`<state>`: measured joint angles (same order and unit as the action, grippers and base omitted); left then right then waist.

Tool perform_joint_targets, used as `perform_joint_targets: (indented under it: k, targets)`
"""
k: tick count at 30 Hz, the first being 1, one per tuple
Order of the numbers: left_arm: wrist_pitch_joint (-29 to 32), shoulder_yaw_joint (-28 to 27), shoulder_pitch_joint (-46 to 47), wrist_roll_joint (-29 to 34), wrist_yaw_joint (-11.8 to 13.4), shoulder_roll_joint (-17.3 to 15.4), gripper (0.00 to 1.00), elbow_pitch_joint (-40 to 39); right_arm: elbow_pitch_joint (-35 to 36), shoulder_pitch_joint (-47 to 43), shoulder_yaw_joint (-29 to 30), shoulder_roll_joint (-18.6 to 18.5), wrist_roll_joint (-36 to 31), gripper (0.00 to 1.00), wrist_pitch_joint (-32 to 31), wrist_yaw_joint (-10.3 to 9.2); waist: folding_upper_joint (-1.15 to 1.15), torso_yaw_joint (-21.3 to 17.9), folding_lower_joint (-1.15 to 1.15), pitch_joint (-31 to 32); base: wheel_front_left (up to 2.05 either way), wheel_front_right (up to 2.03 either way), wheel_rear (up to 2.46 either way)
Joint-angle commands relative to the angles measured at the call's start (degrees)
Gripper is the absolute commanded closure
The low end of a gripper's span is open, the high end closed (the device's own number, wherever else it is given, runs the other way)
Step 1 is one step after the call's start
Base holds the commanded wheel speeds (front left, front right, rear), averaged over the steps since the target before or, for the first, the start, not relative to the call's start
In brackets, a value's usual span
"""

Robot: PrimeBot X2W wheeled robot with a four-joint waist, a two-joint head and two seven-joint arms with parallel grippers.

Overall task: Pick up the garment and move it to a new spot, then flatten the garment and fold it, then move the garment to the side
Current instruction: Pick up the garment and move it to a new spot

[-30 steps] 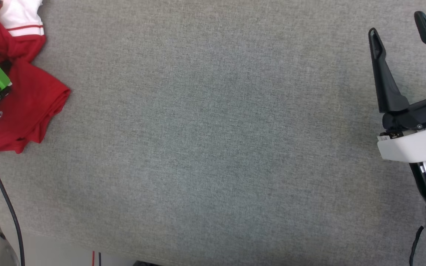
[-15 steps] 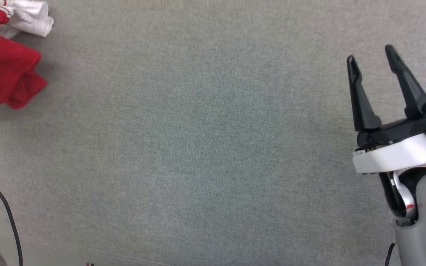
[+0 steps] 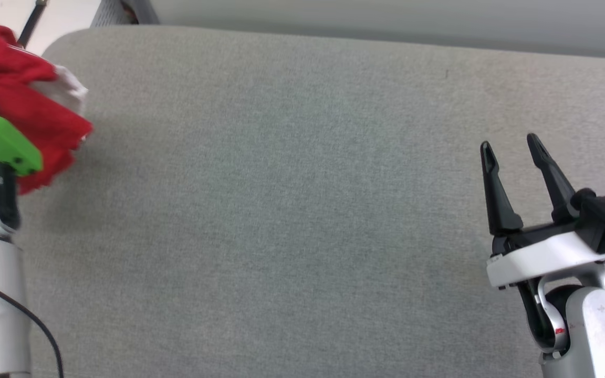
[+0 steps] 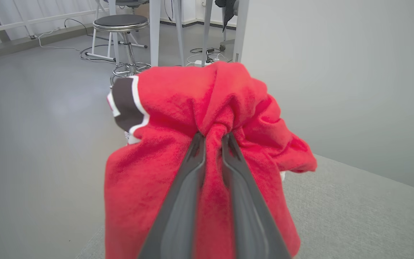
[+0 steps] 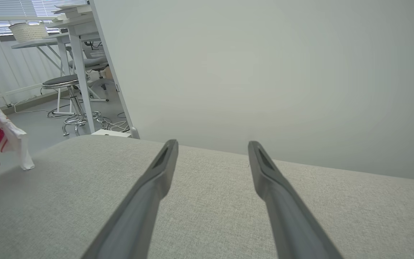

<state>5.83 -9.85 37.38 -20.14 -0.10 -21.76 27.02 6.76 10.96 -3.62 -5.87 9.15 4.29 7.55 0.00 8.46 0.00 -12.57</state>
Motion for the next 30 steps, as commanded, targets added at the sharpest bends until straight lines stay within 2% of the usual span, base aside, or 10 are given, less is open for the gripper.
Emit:
perform_joint_targets:
  k: [1,9,16,23,30]
  targets:
    - [0.36,0.89,-1.29,0.36,-0.27,0.93,1.0,-1.36,-0.31,-1.01,0.48,0.26,-0.47,0.0,0.23,-0.06,0.0,-2.27,0.0,3.62,0.0,0.0,0.0]
    - [5.49,6.72,-8.02,-0.08,-1.67,6.41,1.0,-10.37,-1.08,-4.41,2.14,1.71,-0.84,0.0,-0.47,-0.06,0.0,-6.2,0.0,6.12,0.0,0.0,0.0]
    - [10.47,12.71,-12.18,-0.95,-3.6,10.1,1.0,-18.68,-0.99,-5.71,2.72,2.36,-0.93,0.0,-1.54,-0.06,0.0,-11.34,0.0,6.44,0.0,0.0,0.0]
    - [11.54,19.43,-14.22,-0.4,-4.79,13.68,1.0,-25.06,-0.63,-5.0,2.02,2.67,-0.6,0.0,-1.42,-0.06,0.0,-17.26,0.0,4.61,0.0,0.0,0.0]
    - [11.44,24.64,-14.8,-0.16,-5.37,15.69,1.0,-26.44,-0.52,-4.03,2.6,2.8,0.13,0.0,-1.12,-0.06,0.0,-20.27,0.0,0.13,0.0,0.0,0.0]
